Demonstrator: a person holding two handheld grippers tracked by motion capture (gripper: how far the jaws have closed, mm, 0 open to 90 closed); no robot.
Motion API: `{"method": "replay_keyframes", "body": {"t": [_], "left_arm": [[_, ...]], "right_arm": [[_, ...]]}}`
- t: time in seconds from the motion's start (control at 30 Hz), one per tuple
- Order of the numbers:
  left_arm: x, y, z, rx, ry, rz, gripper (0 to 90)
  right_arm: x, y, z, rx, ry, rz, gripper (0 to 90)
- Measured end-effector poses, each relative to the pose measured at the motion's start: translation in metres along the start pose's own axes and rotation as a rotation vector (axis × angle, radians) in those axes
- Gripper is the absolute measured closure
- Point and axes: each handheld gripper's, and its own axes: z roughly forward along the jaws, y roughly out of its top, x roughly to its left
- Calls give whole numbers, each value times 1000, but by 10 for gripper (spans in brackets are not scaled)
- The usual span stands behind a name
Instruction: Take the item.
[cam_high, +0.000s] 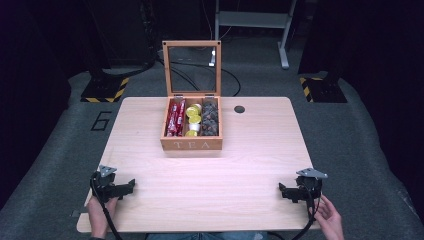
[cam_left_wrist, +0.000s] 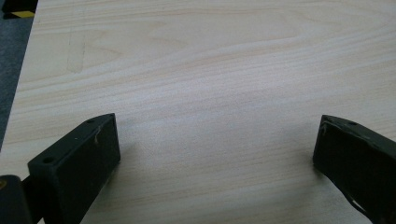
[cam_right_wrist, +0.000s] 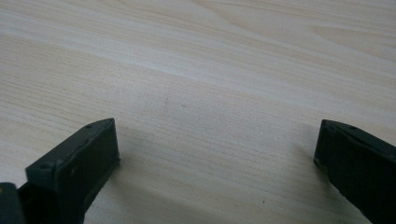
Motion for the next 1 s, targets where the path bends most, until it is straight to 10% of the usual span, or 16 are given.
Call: {"method": "replay_keyframes", "body": {"t": [1.0], "left_arm": [[2,-1,-1,3,-18,4,5]], "right_arm": [[0,2,2,-7,6,-1,0]]}}
